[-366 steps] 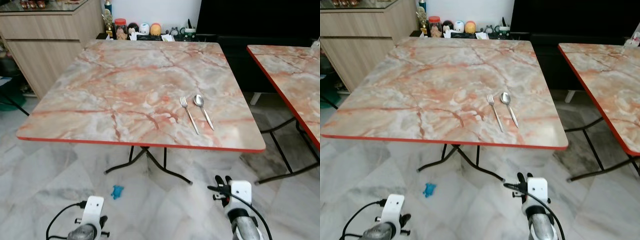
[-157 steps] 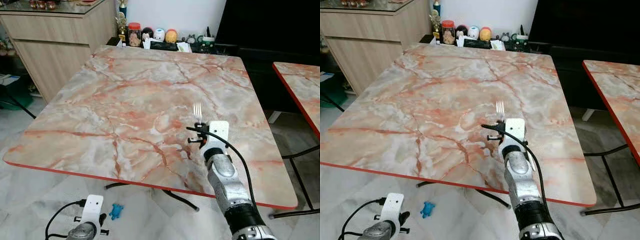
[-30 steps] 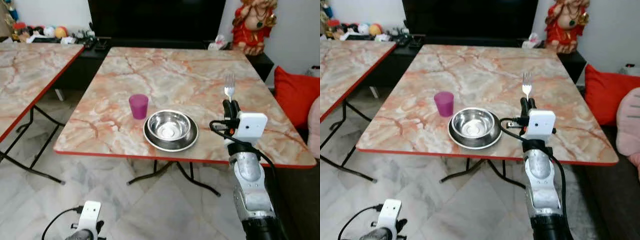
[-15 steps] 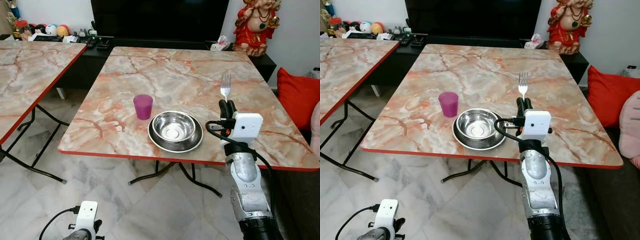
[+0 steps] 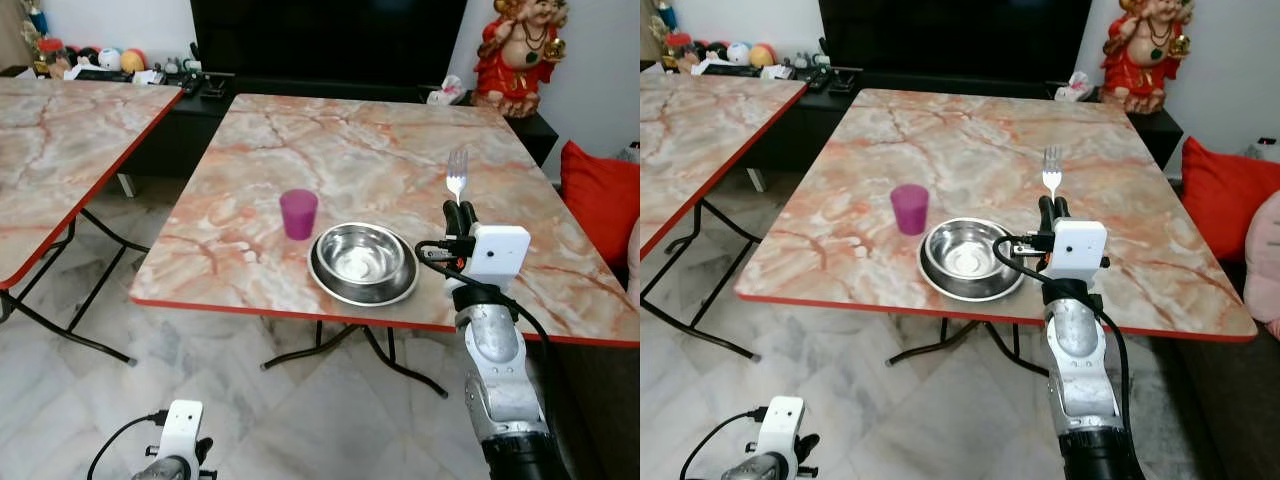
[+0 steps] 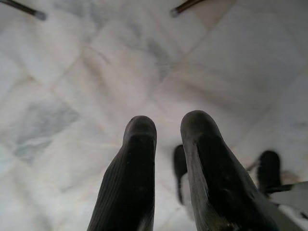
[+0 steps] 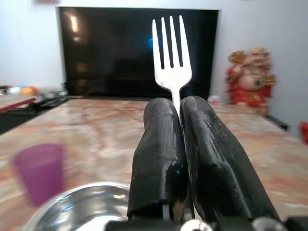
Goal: Setting the table
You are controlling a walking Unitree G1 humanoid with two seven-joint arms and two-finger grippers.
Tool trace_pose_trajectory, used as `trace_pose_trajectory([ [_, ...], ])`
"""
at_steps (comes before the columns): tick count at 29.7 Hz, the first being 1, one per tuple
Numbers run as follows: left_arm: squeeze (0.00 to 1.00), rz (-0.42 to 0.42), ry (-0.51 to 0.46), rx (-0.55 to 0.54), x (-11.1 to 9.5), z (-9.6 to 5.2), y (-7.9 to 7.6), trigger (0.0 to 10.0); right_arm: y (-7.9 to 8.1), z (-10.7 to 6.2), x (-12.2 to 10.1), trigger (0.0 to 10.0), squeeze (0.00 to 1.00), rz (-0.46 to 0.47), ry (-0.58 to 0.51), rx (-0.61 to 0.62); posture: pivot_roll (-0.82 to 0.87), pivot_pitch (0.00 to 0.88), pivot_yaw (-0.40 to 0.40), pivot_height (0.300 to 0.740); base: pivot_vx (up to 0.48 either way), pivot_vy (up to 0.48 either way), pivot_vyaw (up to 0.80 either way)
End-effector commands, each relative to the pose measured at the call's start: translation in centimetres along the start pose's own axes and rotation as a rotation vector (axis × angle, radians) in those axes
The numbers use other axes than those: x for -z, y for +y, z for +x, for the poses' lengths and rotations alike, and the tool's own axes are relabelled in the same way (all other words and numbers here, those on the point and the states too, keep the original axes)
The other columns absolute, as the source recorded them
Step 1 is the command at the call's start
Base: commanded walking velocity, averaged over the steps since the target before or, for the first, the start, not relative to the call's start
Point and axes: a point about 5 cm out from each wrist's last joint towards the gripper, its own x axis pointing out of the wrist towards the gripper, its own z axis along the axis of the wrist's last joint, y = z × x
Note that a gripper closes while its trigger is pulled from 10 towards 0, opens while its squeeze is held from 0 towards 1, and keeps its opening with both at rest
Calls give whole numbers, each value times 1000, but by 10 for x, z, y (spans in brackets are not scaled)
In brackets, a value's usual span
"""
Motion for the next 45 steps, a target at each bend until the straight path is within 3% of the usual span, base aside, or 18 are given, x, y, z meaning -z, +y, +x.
trace_pose_trajectory([
  [1, 0, 12, 23, -6, 5, -1, 1, 10000, -4, 1, 0, 10000, 0, -5, 5, 11, 77, 0, -19, 740, 0, 0, 0],
  [11, 0, 25, 24, -24, 5, -2, 10, 10000, -7, 3, 0, 10000, 0, -8, 10, 26, 77, 0, -19, 740, 0, 0, 0],
  [18, 0, 26, 22, -20, 4, -2, 9, 10000, -6, 3, -3, 10000, 0, -49, -7, -1, 75, 0, -20, 740, 250, 0, 0],
  [29, 0, 22, 22, -20, 3, -1, 5, 10000, -8, 3, -3, 10000, 0, -24, -3, 14, 76, 0, -22, 740, 253, 0, 0],
  [45, 0, 25, 20, -17, 3, -1, 5, 10000, -13, 6, -6, 10000, 0, -10, 0, 44, 74, 1, -18, 740, 0, 0, 0],
])
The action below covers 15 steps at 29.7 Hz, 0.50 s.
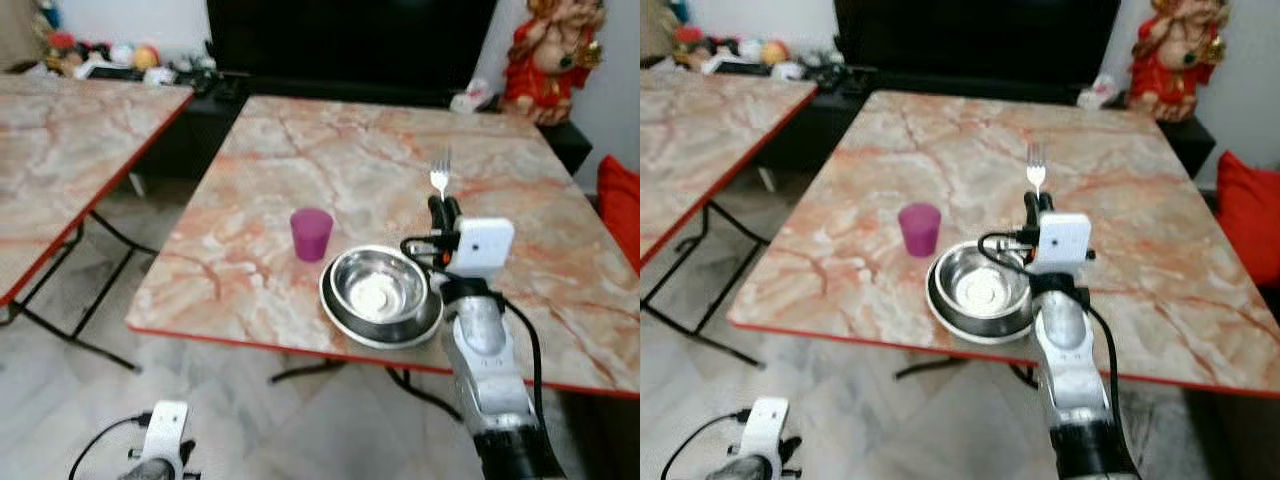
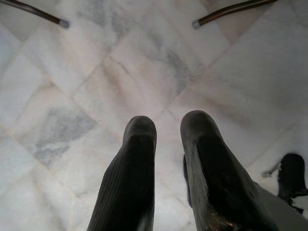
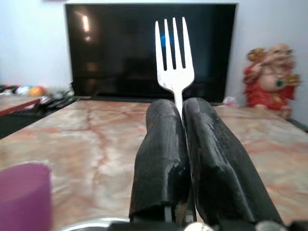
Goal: Setting the table
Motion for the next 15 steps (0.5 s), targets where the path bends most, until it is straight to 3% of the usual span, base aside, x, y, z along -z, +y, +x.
trace_pose_trajectory([
  [1, 0, 17, 15, 12, 2, 0, -2, 10000, -3, 0, -2, 10000, 0, 6, -2, 16, 74, 2, -17, 740, 262, 0, 0],
  [15, 0, 15, 17, 8, 3, 0, -1, 10000, -2, 1, -2, 10000, 0, 7, 2, 11, 75, 1, -19, 740, 306, 0, 0],
])
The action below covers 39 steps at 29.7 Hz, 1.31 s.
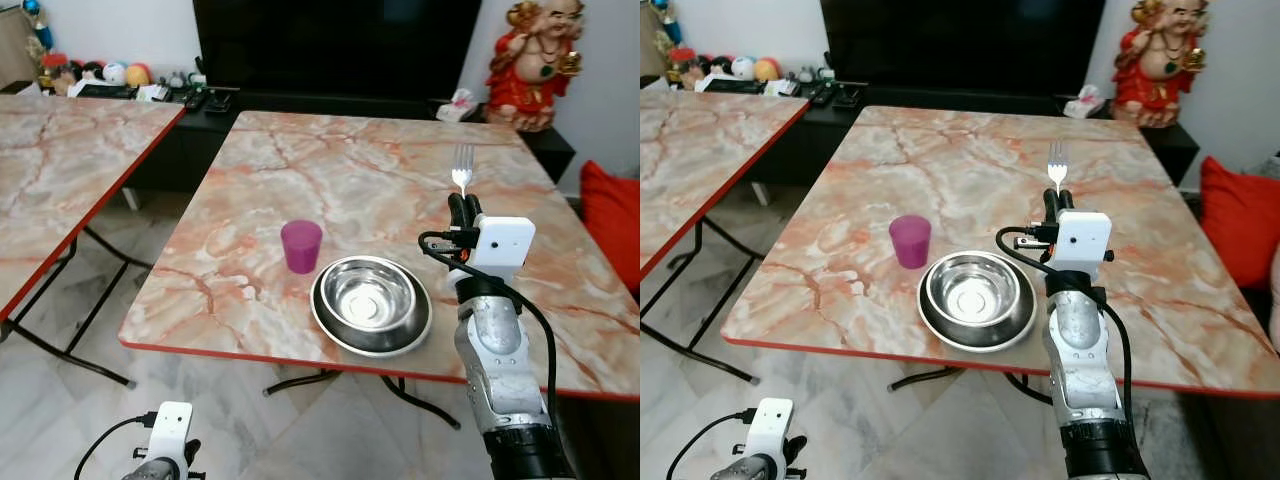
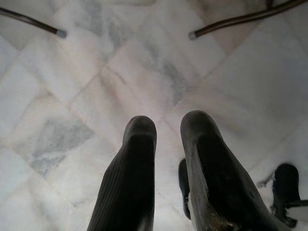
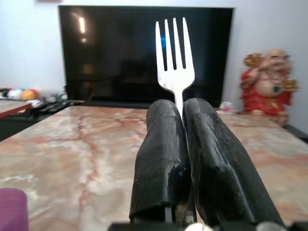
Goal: Setting the table
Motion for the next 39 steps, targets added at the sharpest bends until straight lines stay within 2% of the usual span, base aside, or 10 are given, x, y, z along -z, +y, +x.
trace_pose_trajectory([
  [1, 0, 14, 20, 9, 4, 0, -2, 10000, -1, 0, -1, 10000, 0, 7, 3, 4, 75, 1, -20, 740, 307, 0, 0],
  [15, 0, 7, 18, 19, 3, 0, -4, 10000, -5, 1, -3, 10000, 0, -14, 12, 30, 74, 9, -19, 740, 22, 0, 0],
  [20, 0, 8, 21, 22, 3, 0, -4, 10000, -28, -3, 6, 10000, 0, -78, 113, 148, 67, 16, -15, 740, 0, 0, 0],
  [23, 0, 8, 23, 23, 3, 0, -4, 10000, -37, -6, 9, 10000, 0, -63, 153, 185, 69, 17, -15, 740, 0, 0, 0],
  [26, 0, 11, 22, 17, 4, 0, -2, 10000, -51, -17, 14, 10000, 0, -68, 308, 194, 57, 21, -12, 740, 0, 0, 0],
  [27, 0, 11, 22, 17, 4, 0, -2, 10000, -51, -17, 14, 10000, 0, -68, 308, 194, 57, 21, -12, 740, 0, 0, 0],
  [30, 0, 14, 23, 15, 4, 0, -2, 10000, -65, -25, 13, 10000, 0, -16, 390, 221, 47, 25, -11, 740, 0, 0, 0],
  [32, 0, 14, 22, 14, 3, 0, -1, 10000, -67, -27, 15, 10000, 0, -17, 437, 196, 43, 26, -10, 740, 0, 0, 0],
  [37, 0, 13, 23, 16, 3, 0, -1, 10000, -62, -32, 27, 10000, 0, 80, 555, 143, 49, 23, -12, 740, 0, 0, 0],
  [39, 0, 10, 23, 16, 3, 0, -1, 10000, -54, -33, 37, 10000, 0, 137, 633, 103, 51, 23, -15, 740, 0, 0, 0],
])
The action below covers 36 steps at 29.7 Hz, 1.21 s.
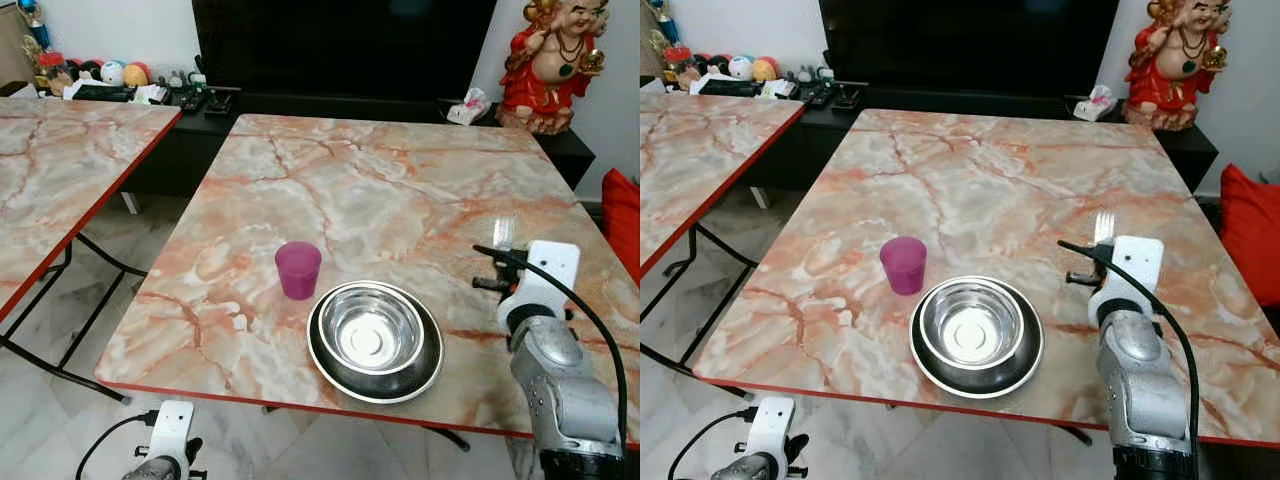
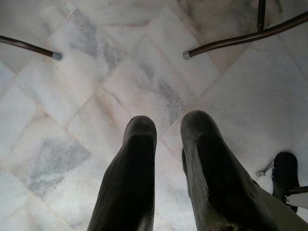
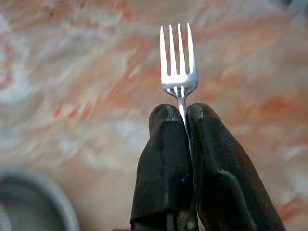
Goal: Setting the table
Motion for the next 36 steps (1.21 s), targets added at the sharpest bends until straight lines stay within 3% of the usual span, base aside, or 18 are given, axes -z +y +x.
trace_pose_trajectory([
  [1, 0, 10, 26, 3, 4, -1, 1, 10000, 3, 3, 4, 10000, 0, 29, 48, -31, 51, 23, -15, 740, 0, 0, 0],
  [15, 0, 5, 26, 2, 4, -1, 1, 10000, 12, 3, 36, 10000, 0, 63, 210, -84, 52, 27, -16, 740, 0, 0, 0],
  [24, 0, 6, 18, 5, 1, 0, -1, 10000, 18, 2, 43, 10000, 0, 90, 207, -88, 54, 26, -14, 740, 0, 0, 0],
  [30, 0, 5, 13, 4, 0, 1, -1, 10000, 11, 3, 42, 10000, 0, 46, 191, -24, 56, 26, -15, 740, 0, 0, 0],
  [36, 0, 7, 12, 5, -1, 1, -1, 10000, 13, 4, 43, 10000, 0, 51, 175, -37, 56, 26, -14, 740, 0, 0, 0],
])
